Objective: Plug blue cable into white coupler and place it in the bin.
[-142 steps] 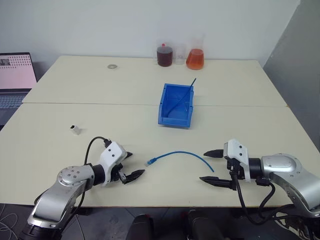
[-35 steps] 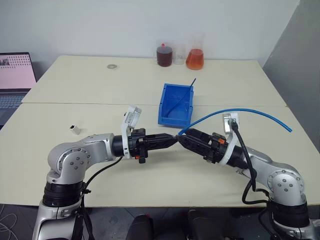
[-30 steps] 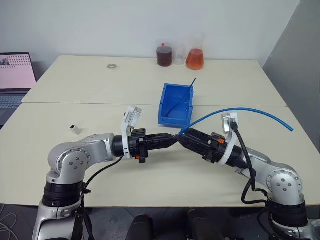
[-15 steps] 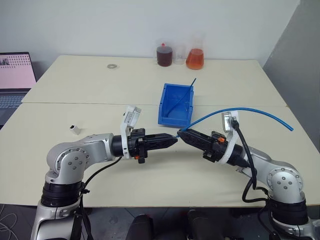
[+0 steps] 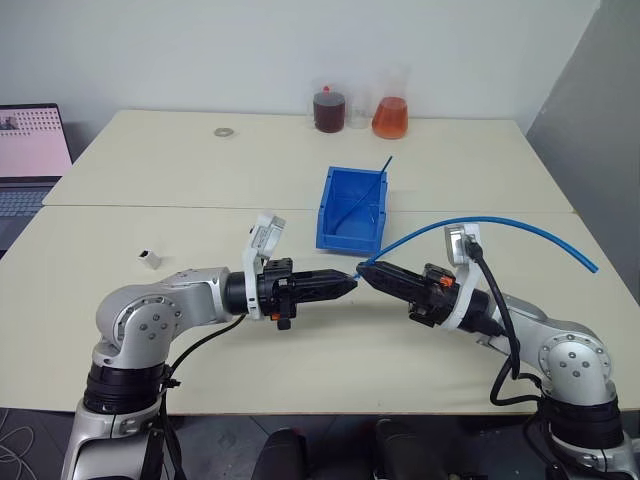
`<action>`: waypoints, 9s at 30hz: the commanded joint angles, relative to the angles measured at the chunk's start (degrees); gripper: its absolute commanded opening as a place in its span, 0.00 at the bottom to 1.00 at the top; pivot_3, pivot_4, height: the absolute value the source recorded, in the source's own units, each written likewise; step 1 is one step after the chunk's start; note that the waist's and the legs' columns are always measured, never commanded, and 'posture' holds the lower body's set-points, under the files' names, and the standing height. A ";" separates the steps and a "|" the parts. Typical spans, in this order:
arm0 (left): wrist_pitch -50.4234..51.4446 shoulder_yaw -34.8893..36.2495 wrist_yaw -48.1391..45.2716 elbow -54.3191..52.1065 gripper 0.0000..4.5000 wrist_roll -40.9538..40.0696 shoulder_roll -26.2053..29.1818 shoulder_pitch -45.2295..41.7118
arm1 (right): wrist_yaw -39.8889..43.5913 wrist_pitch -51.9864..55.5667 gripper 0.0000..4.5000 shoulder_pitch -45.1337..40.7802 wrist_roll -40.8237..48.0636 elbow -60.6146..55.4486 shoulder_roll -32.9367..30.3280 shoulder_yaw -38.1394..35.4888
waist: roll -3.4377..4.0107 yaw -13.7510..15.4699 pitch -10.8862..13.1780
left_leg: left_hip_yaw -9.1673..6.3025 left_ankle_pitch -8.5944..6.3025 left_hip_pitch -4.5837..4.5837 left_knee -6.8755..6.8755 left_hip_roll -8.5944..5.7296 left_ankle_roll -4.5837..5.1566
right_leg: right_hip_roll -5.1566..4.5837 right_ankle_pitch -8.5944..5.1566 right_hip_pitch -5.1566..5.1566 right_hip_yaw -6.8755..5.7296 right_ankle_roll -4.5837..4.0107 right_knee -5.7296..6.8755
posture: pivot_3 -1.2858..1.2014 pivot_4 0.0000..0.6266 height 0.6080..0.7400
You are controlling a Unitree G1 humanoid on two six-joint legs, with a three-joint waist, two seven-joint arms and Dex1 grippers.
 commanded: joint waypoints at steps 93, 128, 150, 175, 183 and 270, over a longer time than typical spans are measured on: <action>-40.35 25.16 84.49 42.18 1.00 55.13 -21.99 -14.55 | 15.08 -5.42 0.03 -3.00 -22.66 5.84 -3.28 1.16 | -0.20 0.30 0.02 | 0.05 0.01 -0.21 0.05 -0.11 -0.03 | -0.19 0.12 -0.05 -0.09 0.21 -0.04 | 0.52 0.24 1.00; -33.74 15.84 62.98 23.70 0.18 51.65 -17.96 -1.24 | 12.60 -3.99 0.03 -2.42 -22.02 3.59 -2.19 -0.60 | -0.19 0.17 0.02 | 0.09 0.04 -0.18 0.04 -0.02 -0.11 | -0.20 0.21 -0.05 -0.08 0.06 0.01 | 0.52 0.24 1.00; -39.08 -21.14 -23.91 10.12 0.18 44.76 16.80 1.51 | 15.47 -8.97 0.03 5.34 -29.33 -4.36 -7.02 4.83 | -0.13 0.07 0.06 | 0.08 0.05 -0.14 -0.02 -0.04 -0.15 | 0.02 0.00 -0.13 -0.12 0.00 0.02 | 0.52 0.24 1.00; -49.38 -27.02 -34.97 18.90 0.18 56.05 12.47 -4.60 | 17.67 -25.50 0.03 -4.22 -49.85 6.60 5.69 24.37 | -0.13 0.21 0.03 | 0.11 0.05 -0.21 0.03 -0.05 -0.13 | 0.02 -0.02 -0.18 -0.09 -0.01 0.03 | 0.52 0.24 1.00; -46.69 -25.94 -35.89 18.12 0.18 54.19 12.19 -4.45 | 19.93 -31.20 0.03 -3.22 -54.36 11.26 7.98 27.74 | -0.12 0.18 0.03 | 0.09 0.05 -0.19 0.04 -0.03 -0.13 | 0.04 -0.02 -0.18 -0.11 -0.01 0.06 | 0.52 0.24 1.00; -47.68 -22.53 -31.64 16.37 0.18 53.81 9.85 -0.31 | 29.39 -36.76 0.03 -0.01 -64.46 26.26 9.99 33.12 | 0.14 0.13 -0.44 | 0.13 0.05 0.40 0.04 -0.01 -0.13 | 0.15 -0.03 0.27 -0.02 -0.05 0.15 | 0.52 0.24 1.00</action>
